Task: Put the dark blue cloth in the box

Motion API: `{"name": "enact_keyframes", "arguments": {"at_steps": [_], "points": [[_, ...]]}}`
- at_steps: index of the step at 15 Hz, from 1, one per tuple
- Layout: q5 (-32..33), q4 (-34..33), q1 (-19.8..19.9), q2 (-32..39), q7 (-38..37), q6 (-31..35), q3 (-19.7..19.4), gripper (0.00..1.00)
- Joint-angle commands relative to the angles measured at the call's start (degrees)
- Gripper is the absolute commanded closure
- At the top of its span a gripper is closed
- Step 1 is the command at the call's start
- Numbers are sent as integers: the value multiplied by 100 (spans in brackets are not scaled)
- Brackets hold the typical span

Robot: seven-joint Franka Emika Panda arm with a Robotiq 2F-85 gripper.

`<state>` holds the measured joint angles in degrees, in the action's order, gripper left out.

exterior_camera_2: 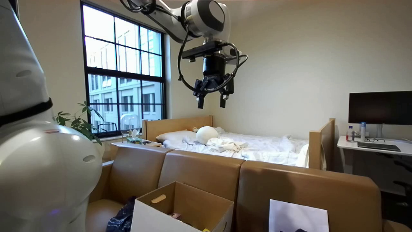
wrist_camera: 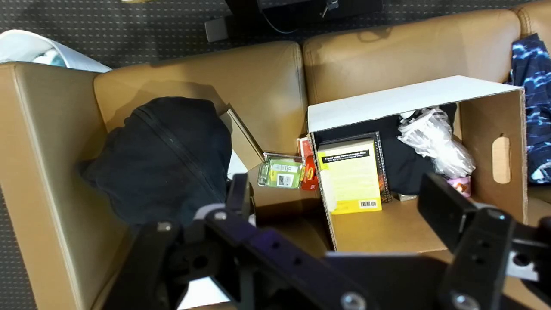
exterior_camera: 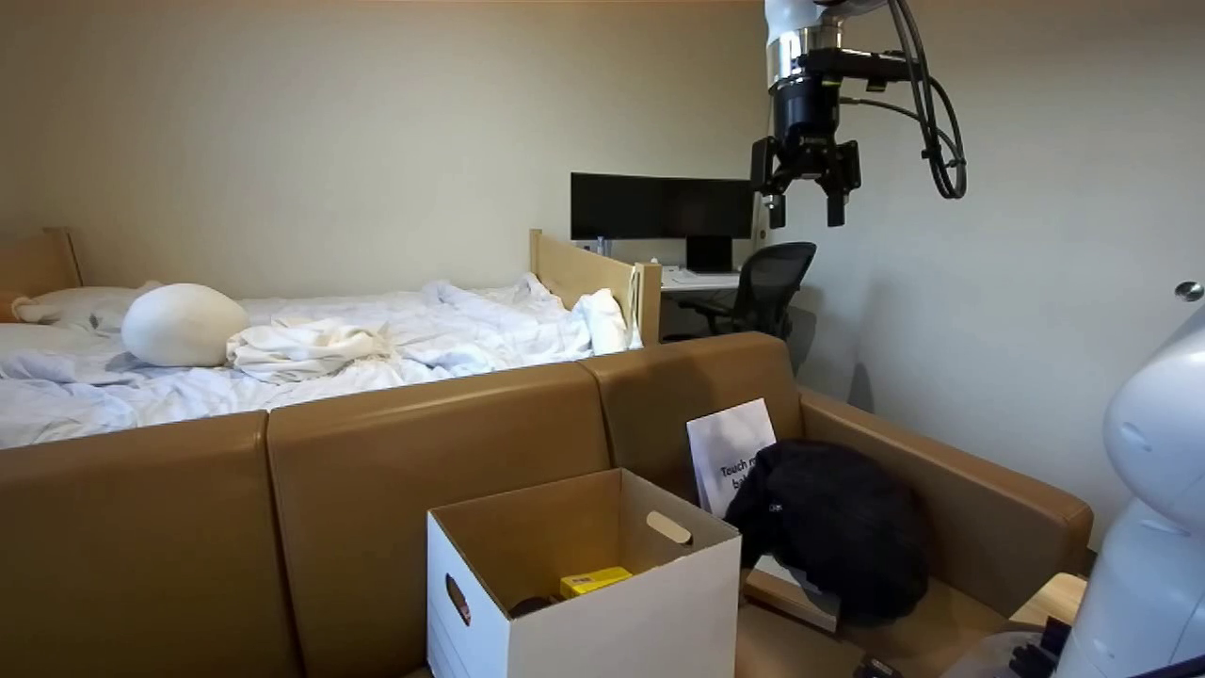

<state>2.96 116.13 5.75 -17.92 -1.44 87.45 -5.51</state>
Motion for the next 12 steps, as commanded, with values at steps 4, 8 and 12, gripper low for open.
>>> {"name": "enact_keyframes", "arguments": {"at_steps": [4,8,12], "points": [[-144,-282,30,199,52,176,-102,0],[-699,-876,123,723,300,967,-500,0],[-1594,-1725,322,1571,640,1502,-1032,0]]}}
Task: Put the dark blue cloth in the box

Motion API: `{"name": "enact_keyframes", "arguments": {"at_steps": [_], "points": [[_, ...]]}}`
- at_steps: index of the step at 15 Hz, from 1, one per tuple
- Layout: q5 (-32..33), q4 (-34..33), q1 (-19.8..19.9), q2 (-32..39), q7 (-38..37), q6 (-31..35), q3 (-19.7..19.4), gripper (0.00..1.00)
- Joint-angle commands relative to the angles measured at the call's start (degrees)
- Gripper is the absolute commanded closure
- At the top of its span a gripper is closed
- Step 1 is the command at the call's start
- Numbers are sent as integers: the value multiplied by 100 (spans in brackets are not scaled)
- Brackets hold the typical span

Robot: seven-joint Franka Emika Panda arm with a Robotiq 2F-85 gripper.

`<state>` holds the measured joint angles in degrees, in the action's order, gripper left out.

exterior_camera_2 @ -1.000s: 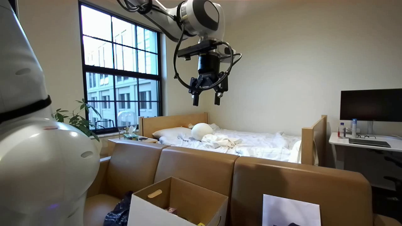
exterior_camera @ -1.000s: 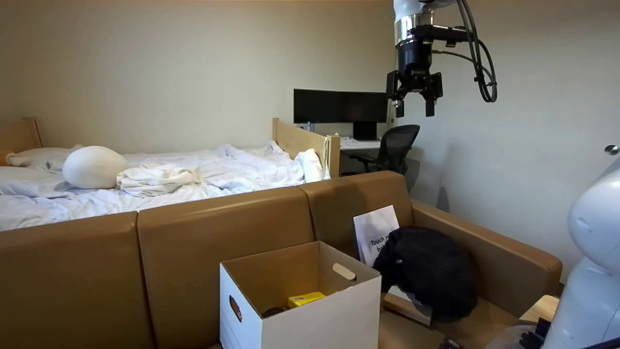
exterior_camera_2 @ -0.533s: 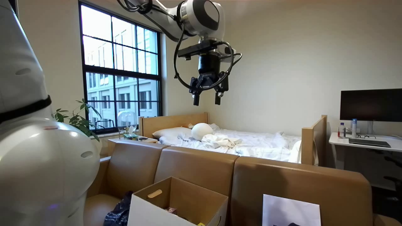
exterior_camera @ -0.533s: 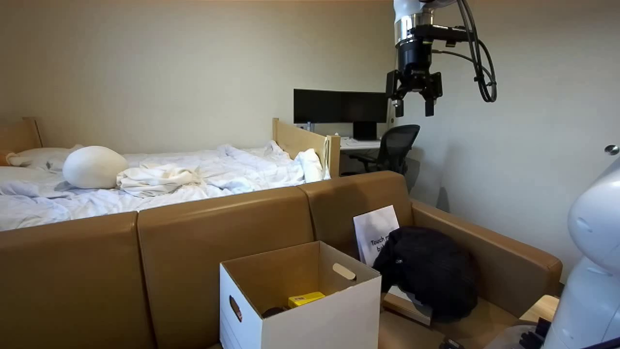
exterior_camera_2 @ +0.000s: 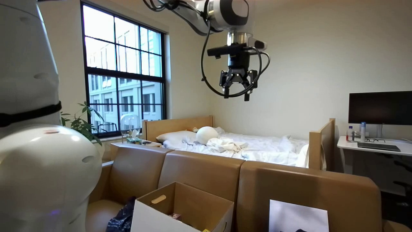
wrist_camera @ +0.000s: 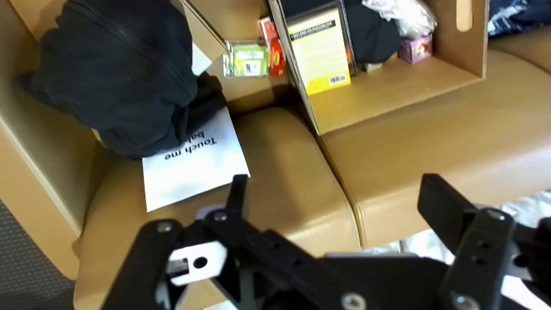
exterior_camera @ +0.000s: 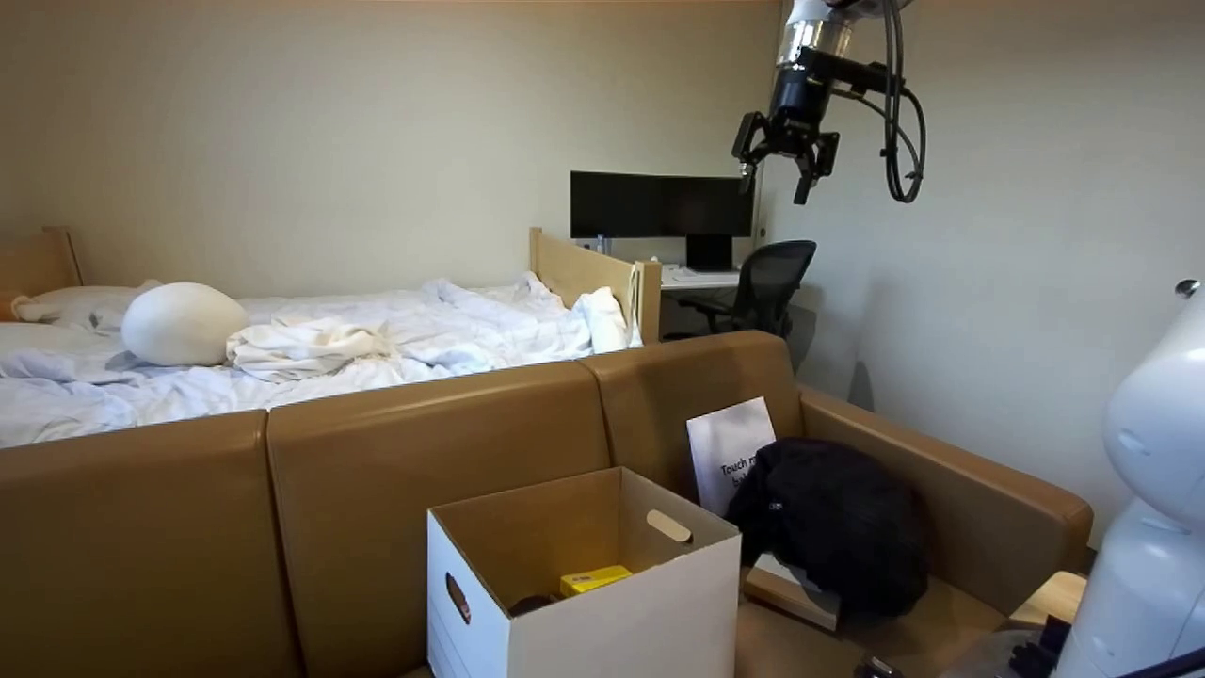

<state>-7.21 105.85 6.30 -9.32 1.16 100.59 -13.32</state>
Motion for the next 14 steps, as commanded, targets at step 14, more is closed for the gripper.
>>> {"name": "enact_keyframes", "arguments": {"at_steps": [14], "points": [[-1133,-1444,978,1841,166,567,-379,0]]}}
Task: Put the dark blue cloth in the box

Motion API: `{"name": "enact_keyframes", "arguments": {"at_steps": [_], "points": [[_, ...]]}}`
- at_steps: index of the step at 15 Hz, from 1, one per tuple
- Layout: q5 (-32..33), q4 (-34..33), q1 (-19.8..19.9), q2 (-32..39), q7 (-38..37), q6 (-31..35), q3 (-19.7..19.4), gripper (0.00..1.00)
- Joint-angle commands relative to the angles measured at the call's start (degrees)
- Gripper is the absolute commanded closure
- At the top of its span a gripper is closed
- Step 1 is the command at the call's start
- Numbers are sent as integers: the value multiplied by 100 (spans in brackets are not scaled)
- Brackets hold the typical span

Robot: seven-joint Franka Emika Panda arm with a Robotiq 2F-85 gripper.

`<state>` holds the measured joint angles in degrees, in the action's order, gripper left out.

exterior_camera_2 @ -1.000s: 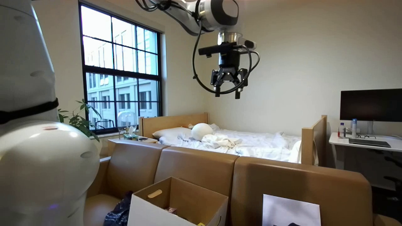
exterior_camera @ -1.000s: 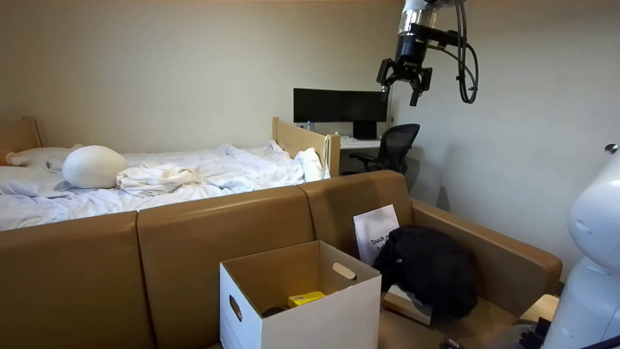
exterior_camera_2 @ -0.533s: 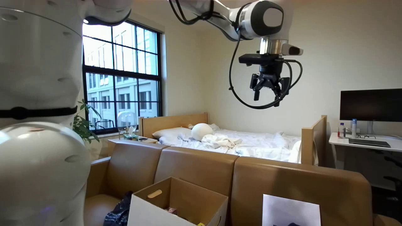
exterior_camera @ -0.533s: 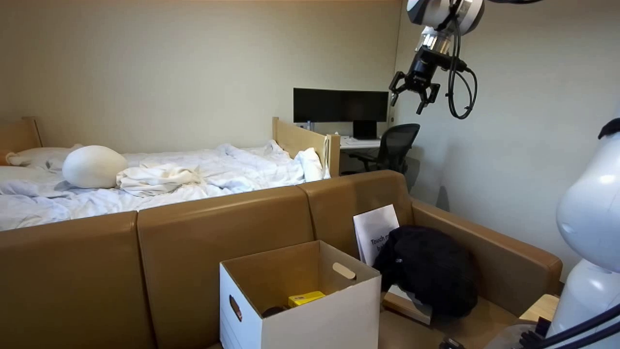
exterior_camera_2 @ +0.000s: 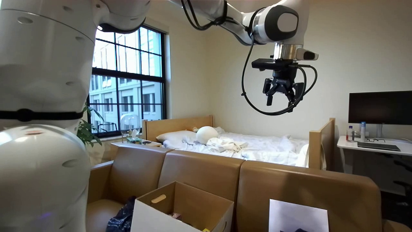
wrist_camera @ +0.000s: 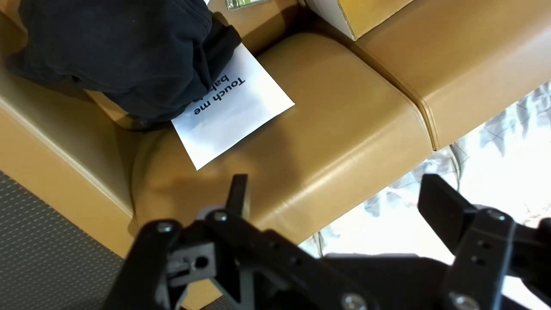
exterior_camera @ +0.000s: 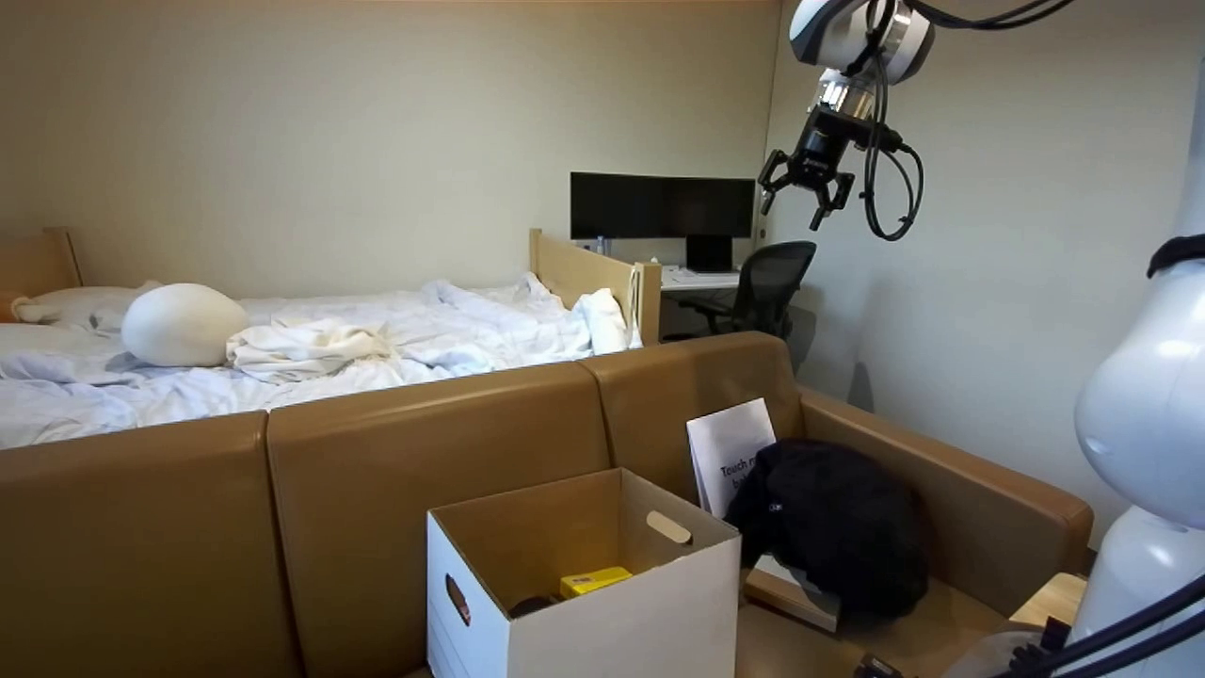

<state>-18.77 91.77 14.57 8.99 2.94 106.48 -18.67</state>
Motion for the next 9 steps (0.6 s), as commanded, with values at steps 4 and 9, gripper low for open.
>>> {"name": "enact_keyframes", "arguments": {"at_steps": [4,9], "points": [[-503,-177,425,857,95,280,153,0],[-1292,-742,1127,2339,-132,263,388,0]]}}
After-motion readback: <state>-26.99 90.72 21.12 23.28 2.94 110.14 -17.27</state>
